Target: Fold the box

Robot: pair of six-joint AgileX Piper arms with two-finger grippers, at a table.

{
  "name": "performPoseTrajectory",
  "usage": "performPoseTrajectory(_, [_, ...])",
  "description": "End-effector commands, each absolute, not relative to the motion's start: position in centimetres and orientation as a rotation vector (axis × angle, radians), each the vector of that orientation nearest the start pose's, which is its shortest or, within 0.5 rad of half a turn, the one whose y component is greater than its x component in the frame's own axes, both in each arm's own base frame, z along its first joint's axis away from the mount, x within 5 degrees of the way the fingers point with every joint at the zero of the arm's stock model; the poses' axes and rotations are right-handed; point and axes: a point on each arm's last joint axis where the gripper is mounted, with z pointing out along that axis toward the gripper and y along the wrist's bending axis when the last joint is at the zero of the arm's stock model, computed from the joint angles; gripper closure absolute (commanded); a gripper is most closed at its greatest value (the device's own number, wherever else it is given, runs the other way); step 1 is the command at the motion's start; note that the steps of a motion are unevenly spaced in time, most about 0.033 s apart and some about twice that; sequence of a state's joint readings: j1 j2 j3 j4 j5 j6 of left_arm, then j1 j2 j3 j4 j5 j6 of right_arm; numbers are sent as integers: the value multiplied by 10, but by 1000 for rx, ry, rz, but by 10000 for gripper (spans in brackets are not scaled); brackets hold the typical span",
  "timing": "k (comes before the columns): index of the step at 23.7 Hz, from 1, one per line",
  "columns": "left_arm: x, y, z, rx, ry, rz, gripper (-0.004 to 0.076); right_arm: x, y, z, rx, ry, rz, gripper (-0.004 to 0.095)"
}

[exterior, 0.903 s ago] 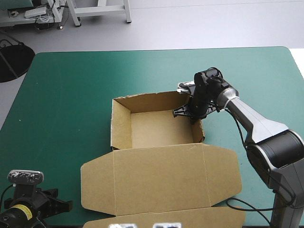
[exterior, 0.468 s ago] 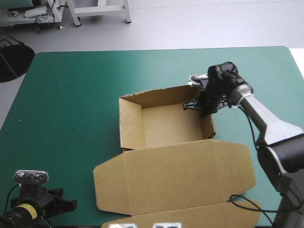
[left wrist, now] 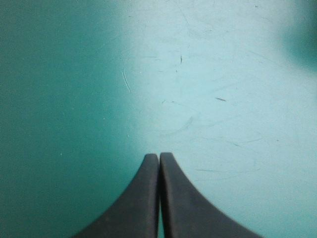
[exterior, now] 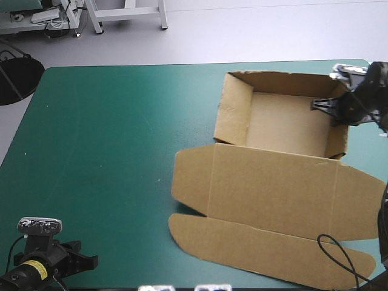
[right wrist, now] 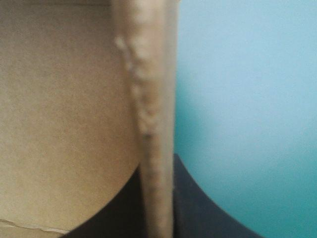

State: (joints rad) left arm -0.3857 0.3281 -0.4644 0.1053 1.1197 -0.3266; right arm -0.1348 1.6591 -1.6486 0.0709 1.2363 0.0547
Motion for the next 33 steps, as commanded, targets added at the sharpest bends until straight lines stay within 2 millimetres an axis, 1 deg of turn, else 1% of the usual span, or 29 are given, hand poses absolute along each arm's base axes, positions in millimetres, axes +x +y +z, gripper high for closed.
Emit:
performPoseTrajectory(1, [46, -10, 267, 82, 2407, -202, 733, 320, -81, 389, 413, 2610, 29, 926])
performPoseTrajectory(3, [46, -10, 267, 82, 2407, -202, 733, 313, -104, 389, 464, 2601, -5, 926])
performPoseTrajectory(4, [46, -10, 267, 82, 2407, -202, 733, 307, -127, 388, 521, 2591, -43, 926])
performPoseTrajectory(5, [46, -10, 267, 82, 2407, -202, 733, 304, -138, 387, 567, 2576, -54, 926])
performPoseTrajectory(6, [46, -10, 267, 82, 2407, -202, 733, 301, -160, 380, 653, 2555, -61, 926])
performPoseTrajectory(7, [46, -10, 267, 82, 2407, -202, 733, 302, -169, 376, 690, 2545, -44, 926])
performPoseTrajectory(8, [46, -10, 267, 82, 2407, -202, 733, 306, -182, 364, 749, 2534, 3, 926])
performPoseTrajectory(9, [46, -10, 267, 82, 2407, -202, 733, 310, -188, 357, 763, 2537, 29, 926])
performPoseTrajectory(11, [46, -10, 267, 91, 2407, -203, 733, 328, -201, 327, 763, 2579, 53, 926])
performPoseTrajectory(14, [46, -10, 267, 91, 2407, -203, 733, 345, -213, 294, 767, 2616, 63, 924])
performPoseTrajectory(17, [46, -10, 267, 91, 2409, -203, 733, 351, -220, 273, 747, 2667, 34, 911])
performPoseTrajectory(18, [46, -10, 267, 91, 2409, -203, 733, 351, -222, 268, 742, 2692, 7, 884])
performPoseTrajectory(19, [46, -10, 267, 91, 2409, -203, 733, 349, -225, 265, 729, 2724, -41, 809])
performPoseTrajectory(20, [46, -10, 267, 91, 2409, -203, 733, 348, -227, 264, 720, 2739, -76, 762])
performPoseTrajectory(21, [46, -10, 267, 91, 2409, -203, 733, 346, -229, 264, 707, 2755, -121, 689])
performPoseTrajectory(24, [46, -10, 267, 91, 2409, -203, 733, 344, -232, 265, 690, 2768, -174, 563])
performPoseTrajectory(25, [46, -10, 267, 91, 2409, -203, 733, 344, -232, 265, 690, 2766, -175, 544])
performPoseTrajectory(29, [46, -10, 267, 91, 2409, -203, 733, 347, -230, 267, 704, 2744, -126, 540])
performPoseTrajectory(32, [46, -10, 267, 91, 2409, -203, 733, 349, -228, 278, 712, 2732, -84, 540])
performPoseTrajectory(33, [46, -10, 267, 91, 2409, -203, 733, 350, -228, 287, 711, 2715, -73, 540])
